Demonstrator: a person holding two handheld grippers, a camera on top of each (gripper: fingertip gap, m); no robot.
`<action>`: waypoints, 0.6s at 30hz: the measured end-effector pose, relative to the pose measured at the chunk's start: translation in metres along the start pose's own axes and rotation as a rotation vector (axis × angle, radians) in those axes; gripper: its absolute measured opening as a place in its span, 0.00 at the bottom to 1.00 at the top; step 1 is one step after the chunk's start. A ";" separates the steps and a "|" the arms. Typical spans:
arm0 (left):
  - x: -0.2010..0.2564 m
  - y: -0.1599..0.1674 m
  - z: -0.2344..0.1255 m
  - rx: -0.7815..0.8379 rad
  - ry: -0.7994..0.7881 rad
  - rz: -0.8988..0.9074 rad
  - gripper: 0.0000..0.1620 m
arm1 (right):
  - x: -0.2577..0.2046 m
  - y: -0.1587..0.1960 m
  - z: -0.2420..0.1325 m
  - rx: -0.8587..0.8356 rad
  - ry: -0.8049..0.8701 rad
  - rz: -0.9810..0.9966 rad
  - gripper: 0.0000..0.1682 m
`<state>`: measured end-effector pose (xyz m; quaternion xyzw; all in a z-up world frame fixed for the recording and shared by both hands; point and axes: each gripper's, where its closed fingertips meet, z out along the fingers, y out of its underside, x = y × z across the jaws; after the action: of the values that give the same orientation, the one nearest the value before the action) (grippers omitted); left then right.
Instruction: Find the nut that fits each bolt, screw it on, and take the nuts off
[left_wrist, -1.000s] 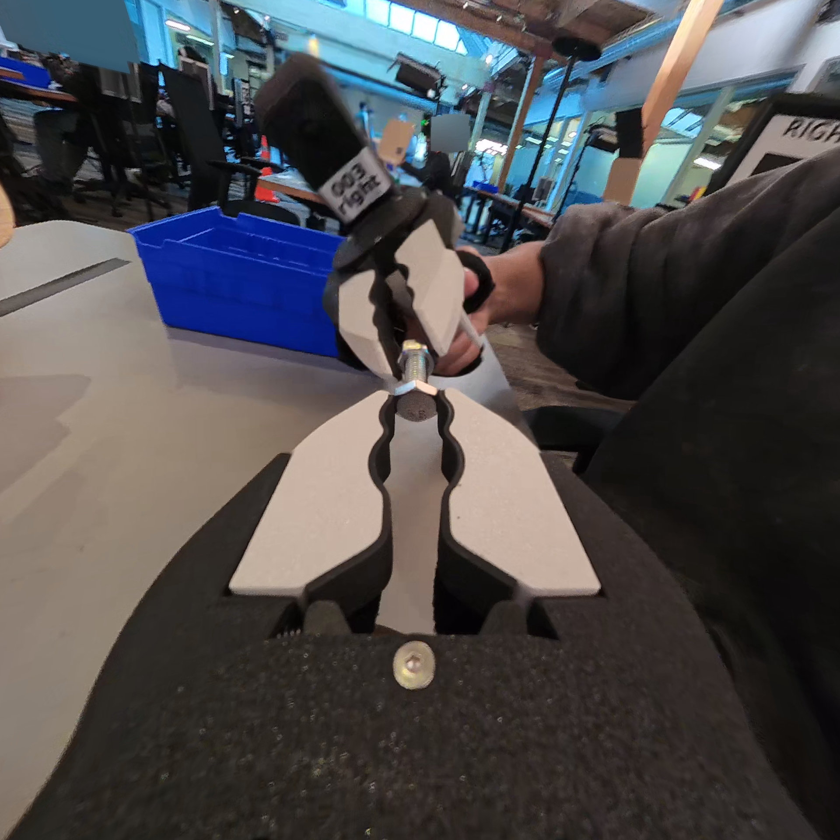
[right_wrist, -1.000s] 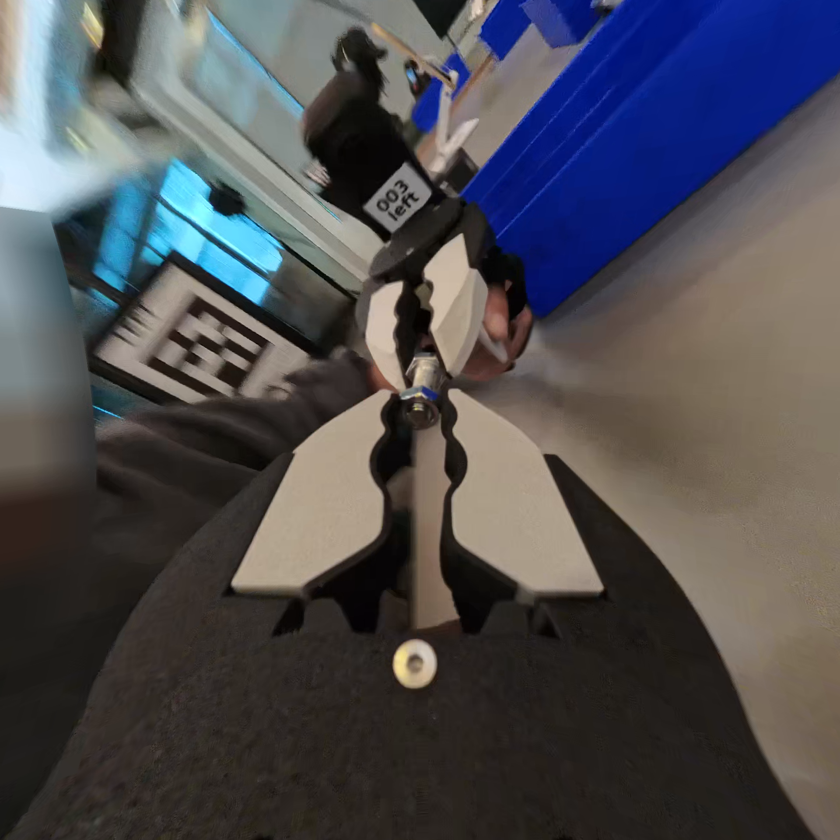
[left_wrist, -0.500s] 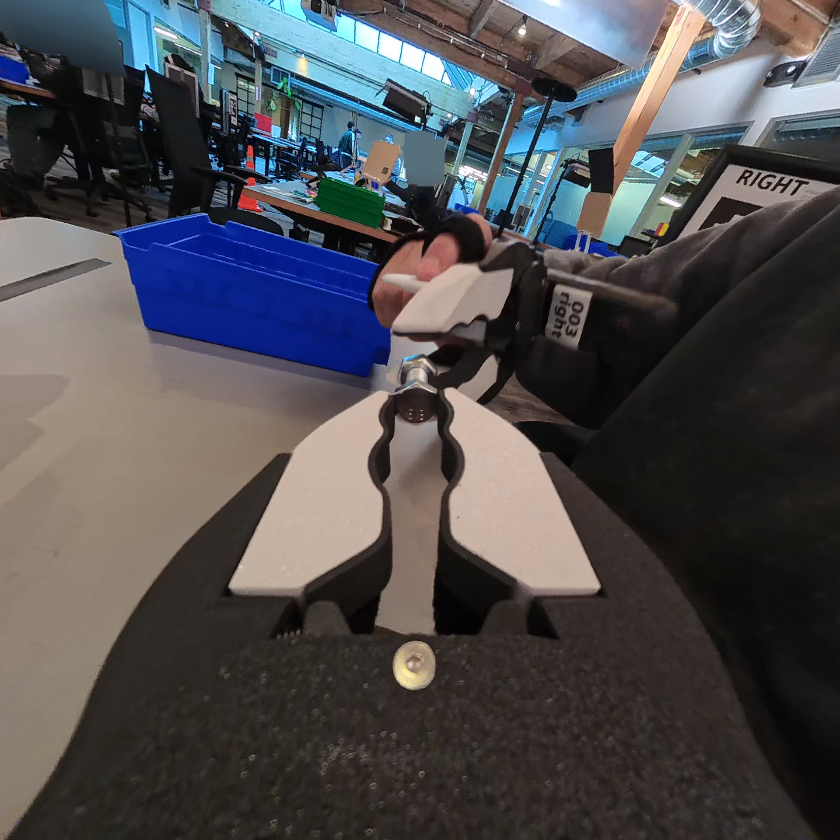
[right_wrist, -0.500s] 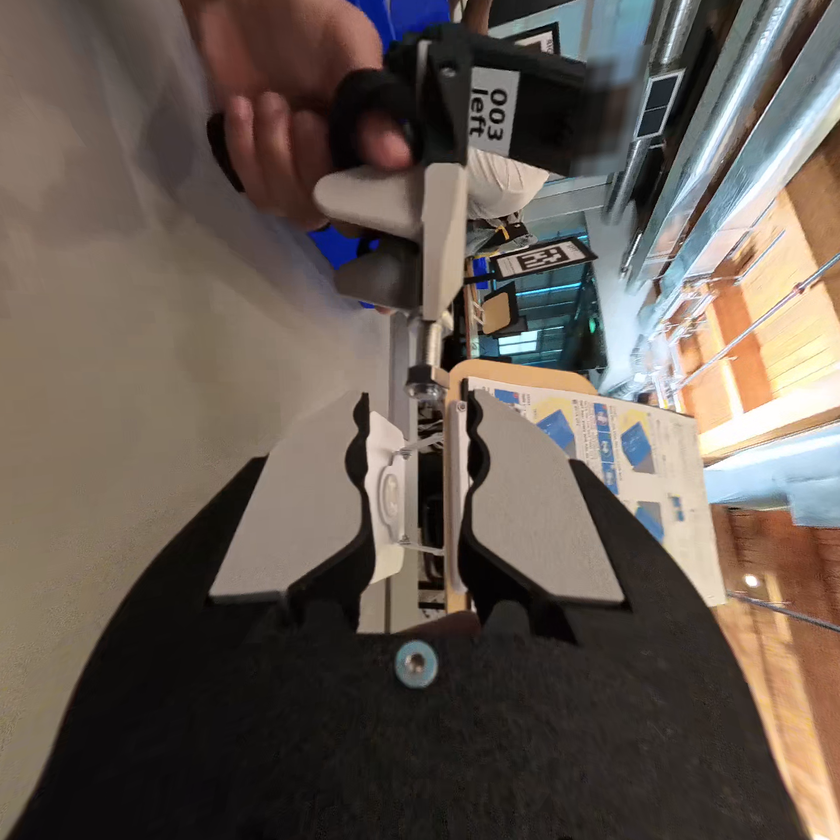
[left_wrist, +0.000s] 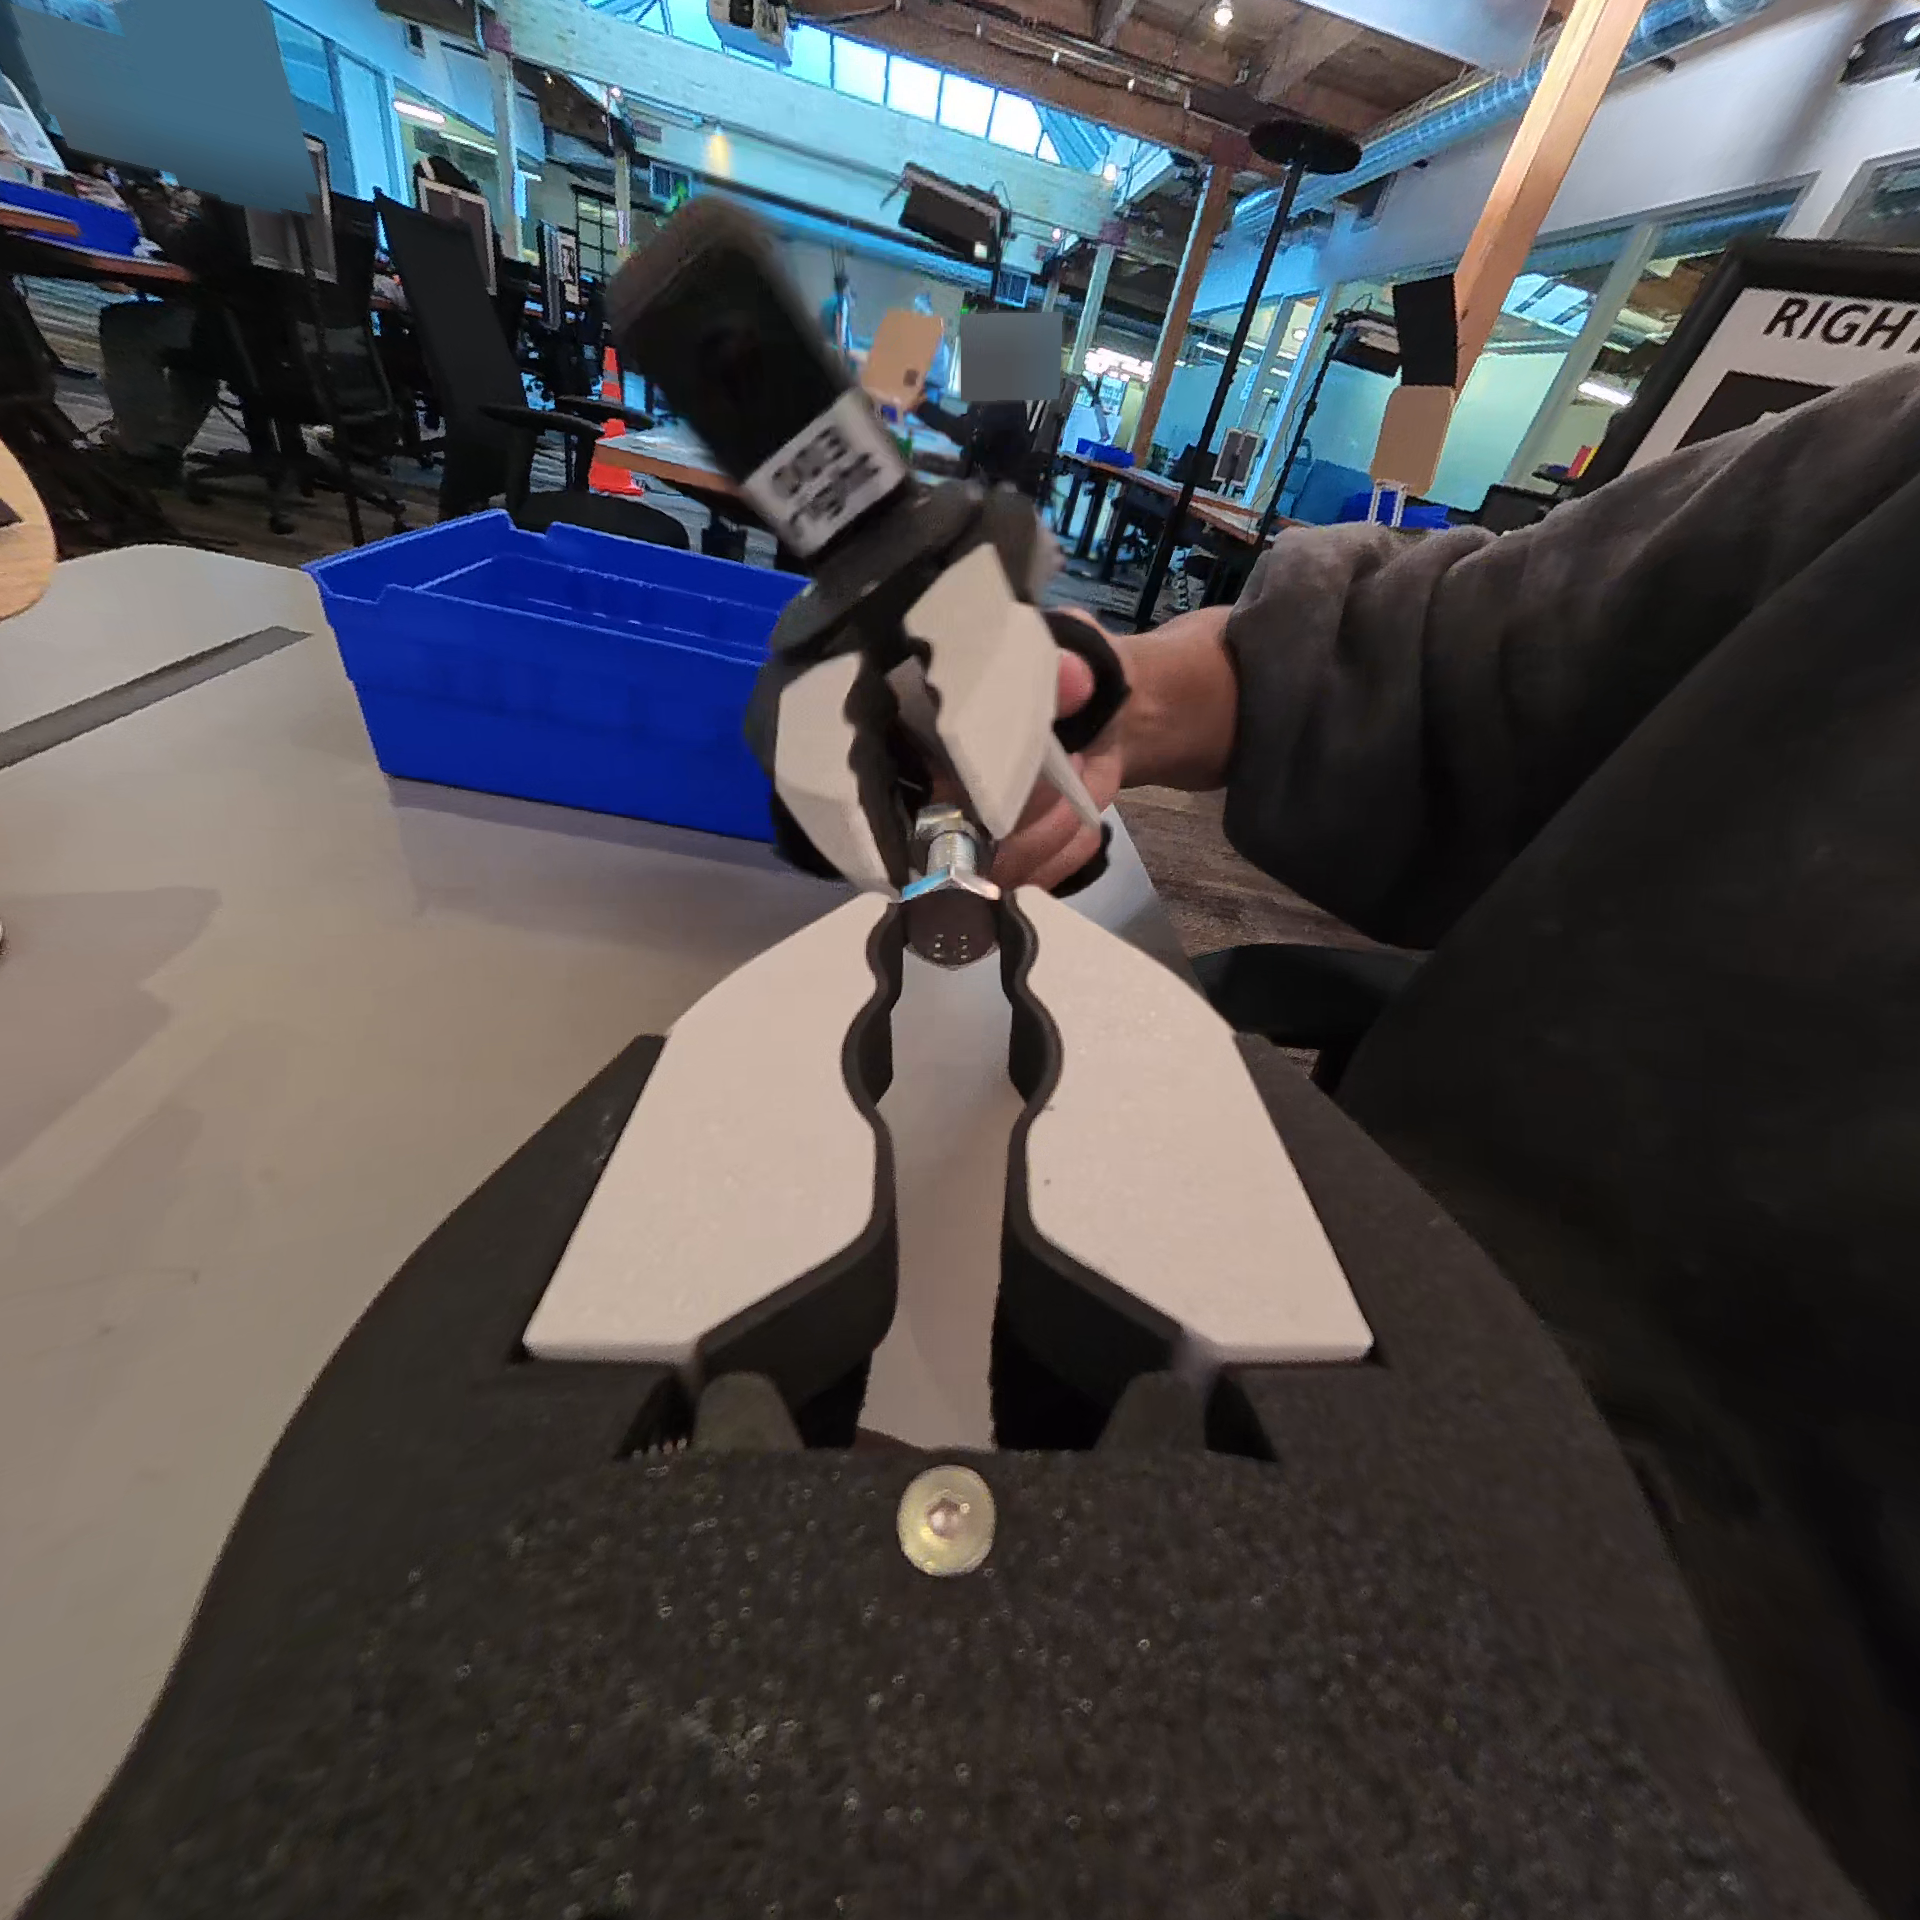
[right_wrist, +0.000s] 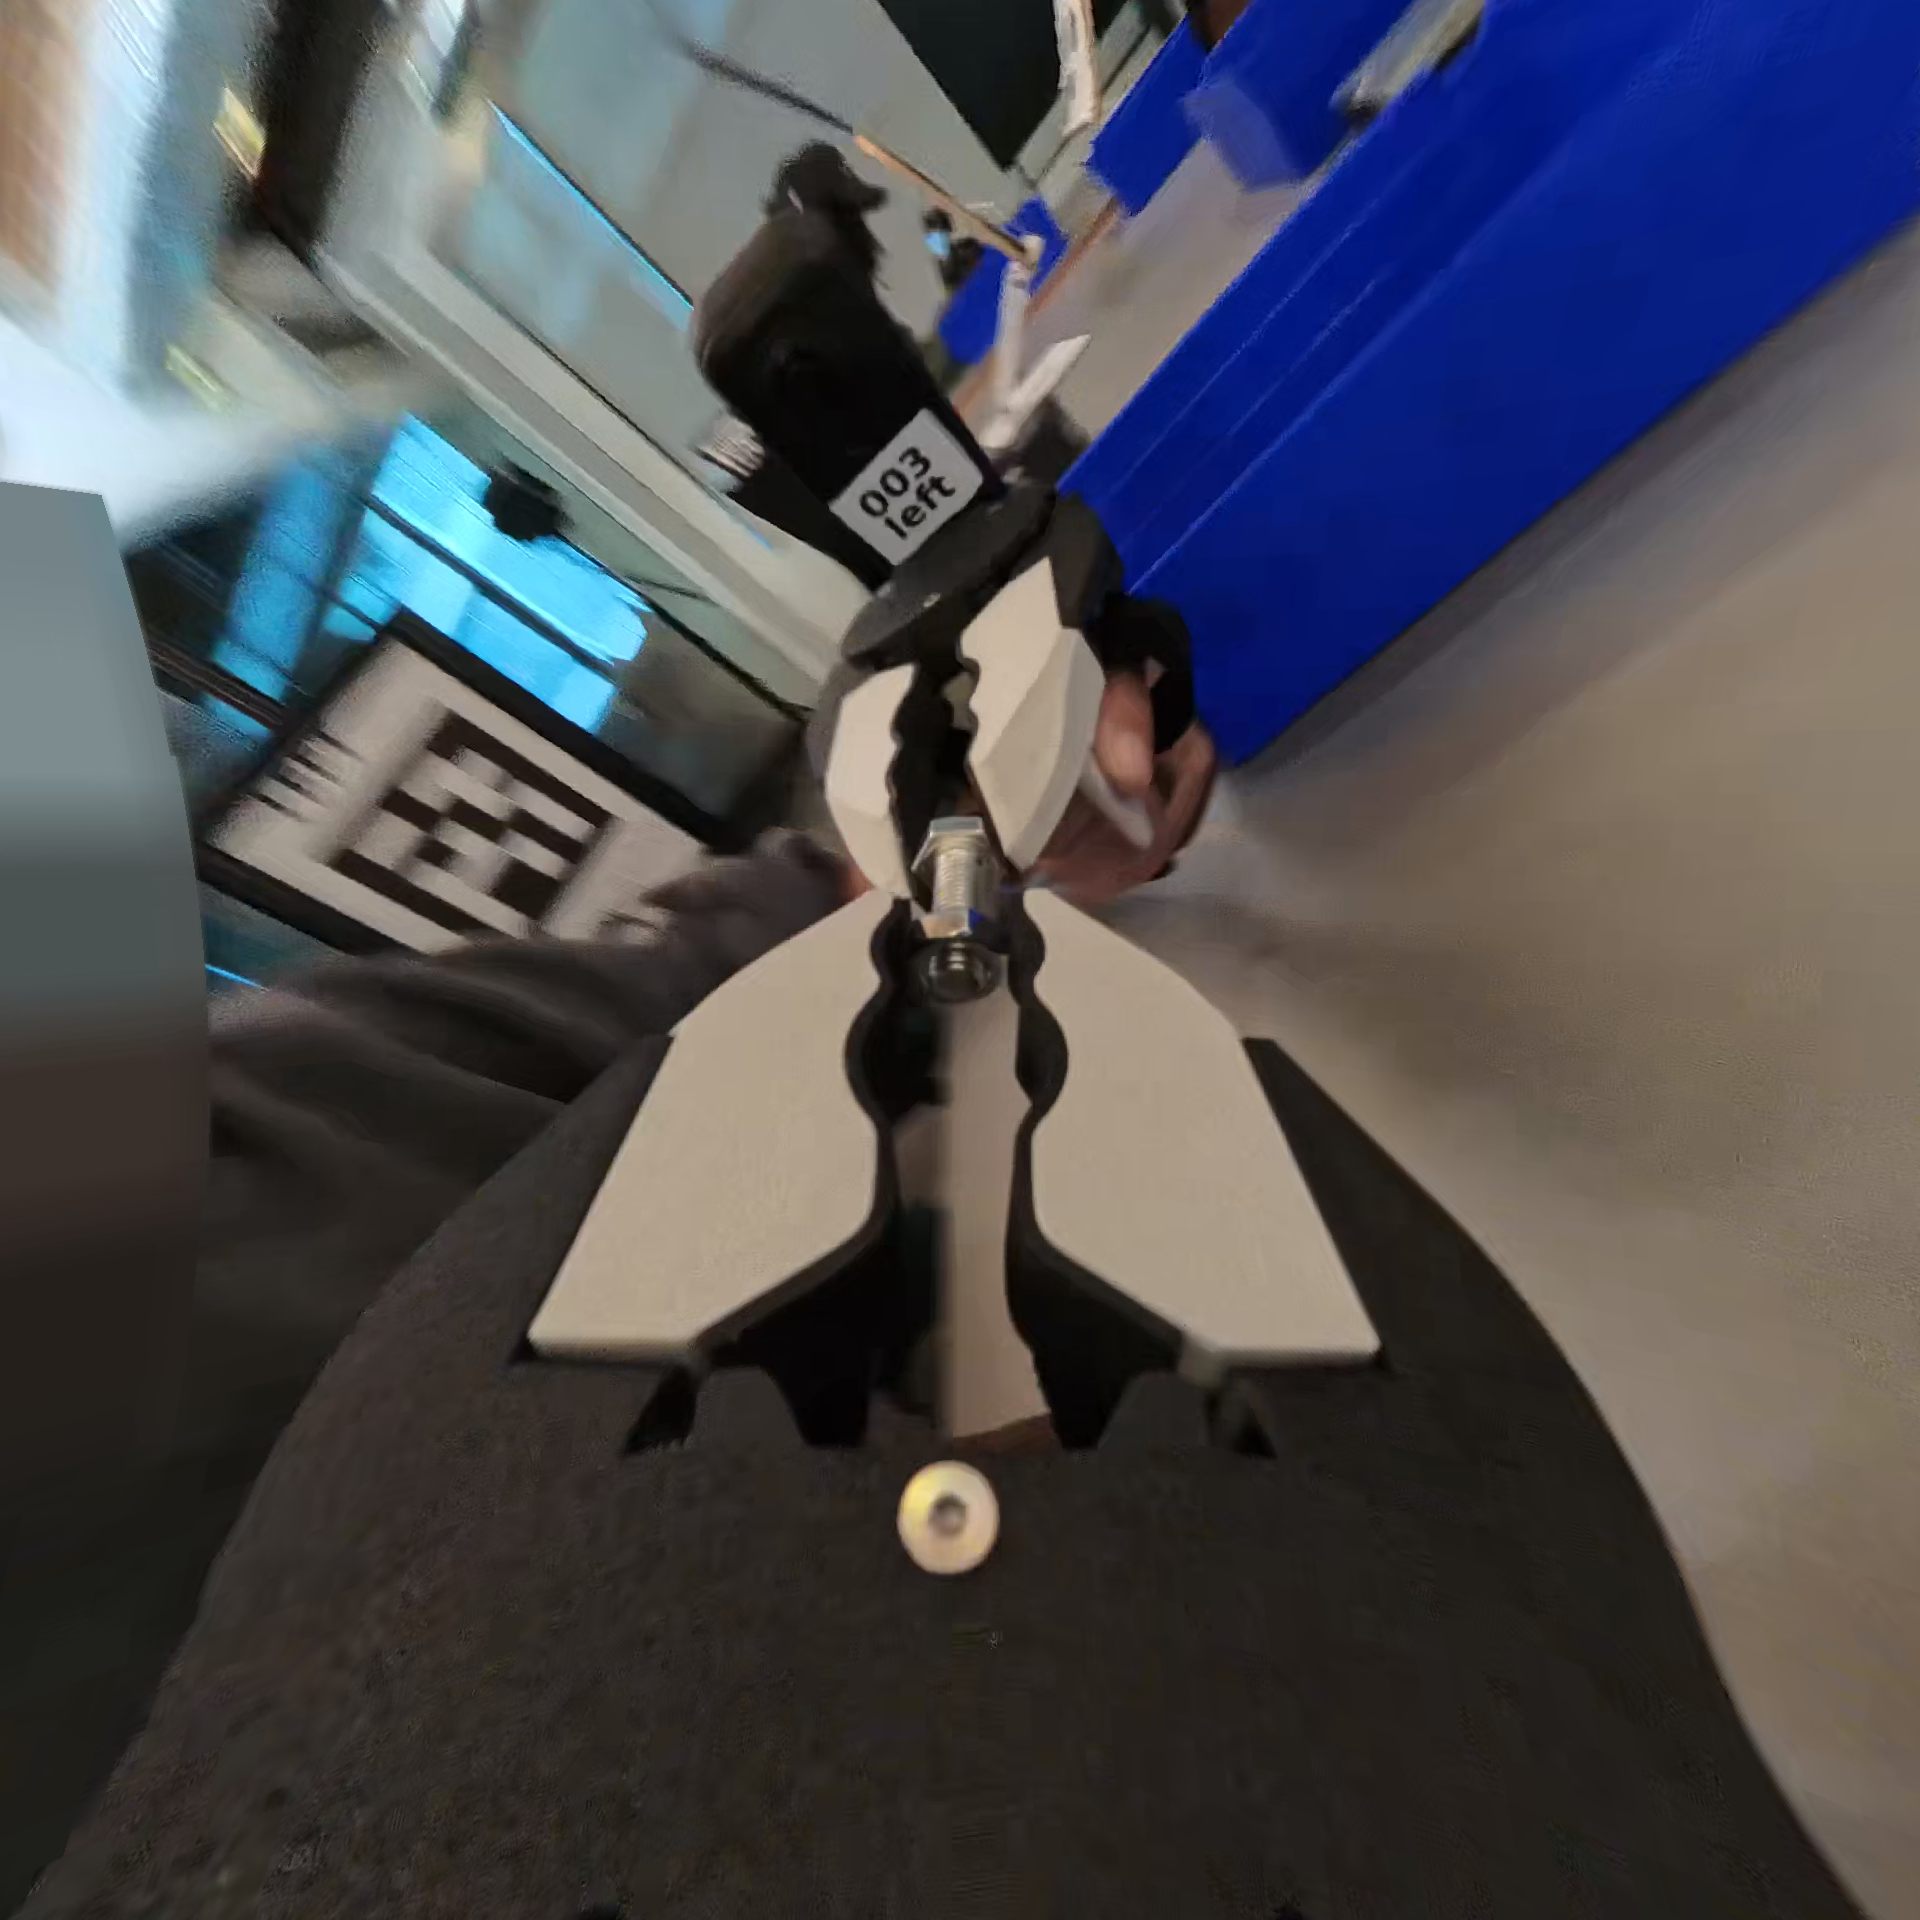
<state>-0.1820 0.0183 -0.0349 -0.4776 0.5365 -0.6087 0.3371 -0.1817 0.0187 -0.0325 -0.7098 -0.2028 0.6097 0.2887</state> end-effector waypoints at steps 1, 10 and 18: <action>-0.001 0.001 0.000 -0.003 -0.003 -0.001 0.11 | 0.002 0.001 0.000 0.016 -0.051 0.099 0.10; -0.001 -0.004 -0.003 0.030 0.026 -0.046 0.11 | 0.031 0.009 -0.021 -0.200 0.741 -1.327 0.30; 0.005 -0.003 -0.002 0.058 0.116 -0.125 0.10 | 0.008 0.001 -0.006 -0.242 1.099 -2.035 0.20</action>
<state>-0.1851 0.0150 -0.0307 -0.4640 0.5063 -0.6707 0.2803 -0.1750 0.0222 -0.0389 -0.4108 -0.5835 -0.3173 0.6246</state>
